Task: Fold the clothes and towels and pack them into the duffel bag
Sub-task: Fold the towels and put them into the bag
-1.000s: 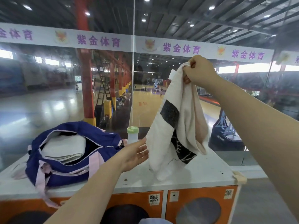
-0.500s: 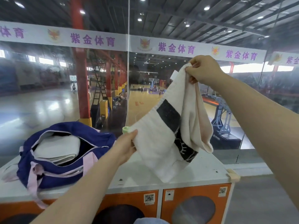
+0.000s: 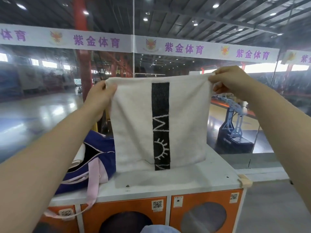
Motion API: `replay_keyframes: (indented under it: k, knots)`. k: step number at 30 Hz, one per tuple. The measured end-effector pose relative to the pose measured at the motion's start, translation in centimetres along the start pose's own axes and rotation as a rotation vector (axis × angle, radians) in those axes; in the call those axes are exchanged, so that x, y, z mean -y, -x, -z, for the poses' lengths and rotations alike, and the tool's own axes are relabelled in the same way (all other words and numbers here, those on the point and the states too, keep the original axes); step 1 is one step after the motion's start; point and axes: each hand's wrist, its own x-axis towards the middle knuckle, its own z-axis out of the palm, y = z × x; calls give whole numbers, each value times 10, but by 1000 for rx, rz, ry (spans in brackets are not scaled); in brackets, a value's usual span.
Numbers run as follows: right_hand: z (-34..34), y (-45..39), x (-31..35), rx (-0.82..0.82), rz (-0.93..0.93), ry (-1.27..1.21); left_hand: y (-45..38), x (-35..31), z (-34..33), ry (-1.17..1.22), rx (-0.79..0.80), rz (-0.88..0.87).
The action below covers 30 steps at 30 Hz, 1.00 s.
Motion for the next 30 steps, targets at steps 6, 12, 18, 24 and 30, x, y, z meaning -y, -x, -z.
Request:
replay_keyframes:
  k: [6,12,18,24,30]
  knots:
    - [14,-11,-21,204,-183,-252,-13,0,-9,80,78,99]
    - [-12,-25,-80,222,-335,0,-23,62,-31,-275,175,241]
    - [-49,-35,-127,80,-206,339,-26,104,-61,-379,167,227]
    - [-85,-42,-115,52,-278,188,-28,95,-94,-354,85,201]
    - [-148,-26,-80,178,-170,52,-18,71,-132,-255,239,47]
